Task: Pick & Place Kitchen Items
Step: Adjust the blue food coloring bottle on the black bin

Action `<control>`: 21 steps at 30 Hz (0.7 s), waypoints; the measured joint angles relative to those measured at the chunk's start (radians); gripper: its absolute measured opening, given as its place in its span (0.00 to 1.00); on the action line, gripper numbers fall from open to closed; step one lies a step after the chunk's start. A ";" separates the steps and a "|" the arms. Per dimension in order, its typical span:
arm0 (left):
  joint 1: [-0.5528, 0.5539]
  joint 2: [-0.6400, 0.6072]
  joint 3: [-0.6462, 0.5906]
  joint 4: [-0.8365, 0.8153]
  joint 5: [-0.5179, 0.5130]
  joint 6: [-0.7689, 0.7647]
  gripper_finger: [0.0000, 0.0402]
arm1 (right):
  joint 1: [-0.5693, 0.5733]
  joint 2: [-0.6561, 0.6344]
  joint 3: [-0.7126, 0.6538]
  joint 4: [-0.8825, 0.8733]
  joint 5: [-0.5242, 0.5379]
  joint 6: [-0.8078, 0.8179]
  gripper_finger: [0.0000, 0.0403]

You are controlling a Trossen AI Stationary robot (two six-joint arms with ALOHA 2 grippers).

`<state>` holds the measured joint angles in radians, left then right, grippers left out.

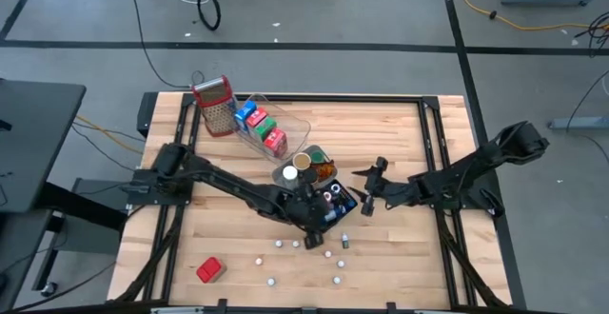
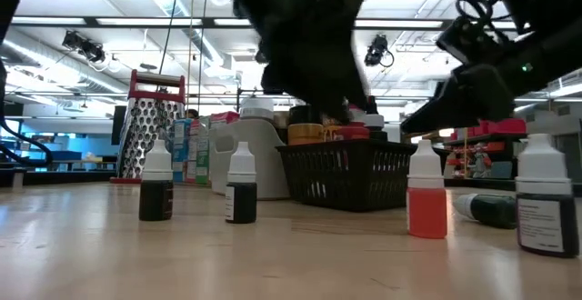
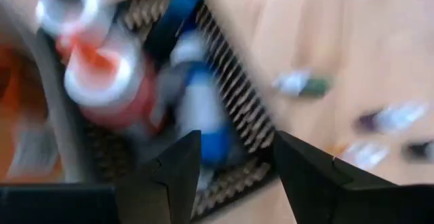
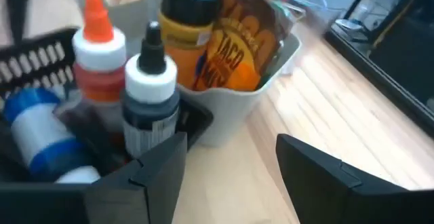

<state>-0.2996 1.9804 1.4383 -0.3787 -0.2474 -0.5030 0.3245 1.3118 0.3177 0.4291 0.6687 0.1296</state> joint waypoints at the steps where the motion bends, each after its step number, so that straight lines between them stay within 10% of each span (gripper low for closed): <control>1: 0.001 0.000 -0.005 -0.037 0.000 -0.014 0.49 | -0.003 0.008 0.002 -0.003 0.000 0.015 0.60; 21: 0.015 0.068 0.000 0.035 0.039 0.047 0.51 | -0.064 0.090 0.002 -0.019 -0.067 0.100 0.60</control>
<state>-0.2844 2.0487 1.4380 -0.3436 -0.2088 -0.4564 0.2604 1.4016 0.3195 0.4102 0.6022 0.2295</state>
